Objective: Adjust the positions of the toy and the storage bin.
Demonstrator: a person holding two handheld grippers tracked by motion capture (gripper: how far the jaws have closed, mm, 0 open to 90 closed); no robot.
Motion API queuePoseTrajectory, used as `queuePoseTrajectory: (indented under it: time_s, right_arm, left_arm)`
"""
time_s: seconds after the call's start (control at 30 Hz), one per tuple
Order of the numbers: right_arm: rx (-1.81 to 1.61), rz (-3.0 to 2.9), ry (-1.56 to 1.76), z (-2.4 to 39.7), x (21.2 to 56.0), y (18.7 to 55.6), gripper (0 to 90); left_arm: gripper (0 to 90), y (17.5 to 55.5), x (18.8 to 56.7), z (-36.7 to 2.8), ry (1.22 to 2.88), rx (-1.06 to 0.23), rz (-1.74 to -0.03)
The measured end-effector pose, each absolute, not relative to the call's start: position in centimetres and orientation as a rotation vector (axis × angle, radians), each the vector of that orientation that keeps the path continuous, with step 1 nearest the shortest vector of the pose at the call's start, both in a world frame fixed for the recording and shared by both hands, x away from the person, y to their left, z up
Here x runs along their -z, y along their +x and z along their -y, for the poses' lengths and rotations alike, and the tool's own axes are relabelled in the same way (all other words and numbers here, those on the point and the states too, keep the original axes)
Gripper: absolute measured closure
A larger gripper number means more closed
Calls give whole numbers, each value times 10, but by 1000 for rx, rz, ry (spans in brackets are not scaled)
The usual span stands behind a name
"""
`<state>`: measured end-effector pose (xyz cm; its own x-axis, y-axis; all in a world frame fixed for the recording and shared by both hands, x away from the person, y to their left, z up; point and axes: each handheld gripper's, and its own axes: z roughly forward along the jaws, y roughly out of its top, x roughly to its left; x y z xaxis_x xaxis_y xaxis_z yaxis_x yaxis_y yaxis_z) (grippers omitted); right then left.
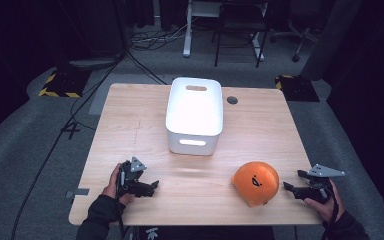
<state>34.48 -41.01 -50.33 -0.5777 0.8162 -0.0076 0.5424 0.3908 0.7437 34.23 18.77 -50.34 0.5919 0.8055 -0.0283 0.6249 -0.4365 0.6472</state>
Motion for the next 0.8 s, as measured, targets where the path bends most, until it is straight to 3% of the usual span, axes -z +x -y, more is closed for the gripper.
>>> queuePoseTrajectory:
  time_s: [0.43, 0.8]
  right_arm:
    - [-1045, -2341, 1164, 413, 498, 342, 175]
    - [-1184, -2311, 998, 401, 460, 320, 200]
  left_arm:
    - [7, 340, 504, -190, 2221, -380, -1075]
    - [6, 340, 504, -190, 2217, -369, -1075]
